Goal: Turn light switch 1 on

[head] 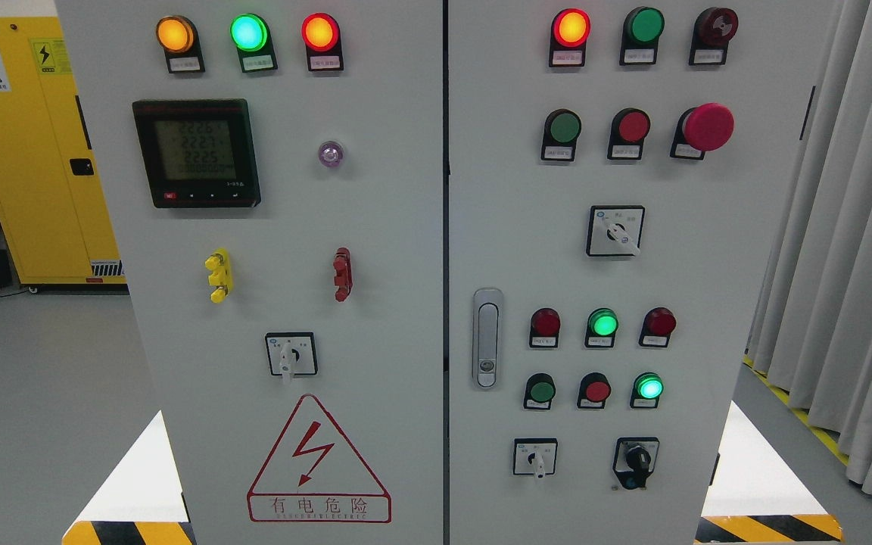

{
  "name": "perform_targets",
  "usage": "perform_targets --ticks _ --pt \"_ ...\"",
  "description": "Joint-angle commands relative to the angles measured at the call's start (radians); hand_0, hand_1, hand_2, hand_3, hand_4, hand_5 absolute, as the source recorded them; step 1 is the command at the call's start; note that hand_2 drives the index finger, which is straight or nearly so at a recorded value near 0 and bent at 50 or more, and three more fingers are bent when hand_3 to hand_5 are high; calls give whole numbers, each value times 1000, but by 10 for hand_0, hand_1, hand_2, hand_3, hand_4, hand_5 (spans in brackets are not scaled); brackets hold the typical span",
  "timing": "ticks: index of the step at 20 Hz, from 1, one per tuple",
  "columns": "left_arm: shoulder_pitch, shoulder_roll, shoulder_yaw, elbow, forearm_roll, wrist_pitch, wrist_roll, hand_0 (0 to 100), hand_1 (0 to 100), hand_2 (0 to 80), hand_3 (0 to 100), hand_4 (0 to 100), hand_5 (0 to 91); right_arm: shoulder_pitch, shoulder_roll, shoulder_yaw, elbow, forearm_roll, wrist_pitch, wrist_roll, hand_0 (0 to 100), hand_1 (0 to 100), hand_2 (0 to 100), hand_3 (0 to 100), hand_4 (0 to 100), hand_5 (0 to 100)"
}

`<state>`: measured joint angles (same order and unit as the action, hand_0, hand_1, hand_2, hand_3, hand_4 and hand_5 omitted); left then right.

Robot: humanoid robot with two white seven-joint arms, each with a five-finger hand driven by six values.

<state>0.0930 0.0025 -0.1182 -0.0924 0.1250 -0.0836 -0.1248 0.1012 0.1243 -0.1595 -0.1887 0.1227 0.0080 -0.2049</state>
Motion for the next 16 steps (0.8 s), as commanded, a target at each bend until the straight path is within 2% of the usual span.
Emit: perform_targets --ticks 1,8,10,13,16 --pt "-1 8 -1 -1 1 1 1 199 23 0 0 0 0 0 0 0 0 0 0 5 0 500 40 0 0 0" --pt "-3 8 0 -3 1 -1 2 197 27 0 0 0 0 0 0 0 0 0 0 5 0 500 40 0 0 0" --pt "-6 13 2 -19 1 -2 33 197 28 0 0 0 0 0 0 0 0 0 0 5 0 500 40 0 0 0" --pt "25 19 3 -168 -1 -2 47 193 37 0 0 0 0 0 0 0 0 0 0 5 0 500 40 0 0 0" --pt "100 27 24 -324 1 -5 67 188 67 0 0 0 0 0 0 0 0 0 0 5 0 500 40 0 0 0"
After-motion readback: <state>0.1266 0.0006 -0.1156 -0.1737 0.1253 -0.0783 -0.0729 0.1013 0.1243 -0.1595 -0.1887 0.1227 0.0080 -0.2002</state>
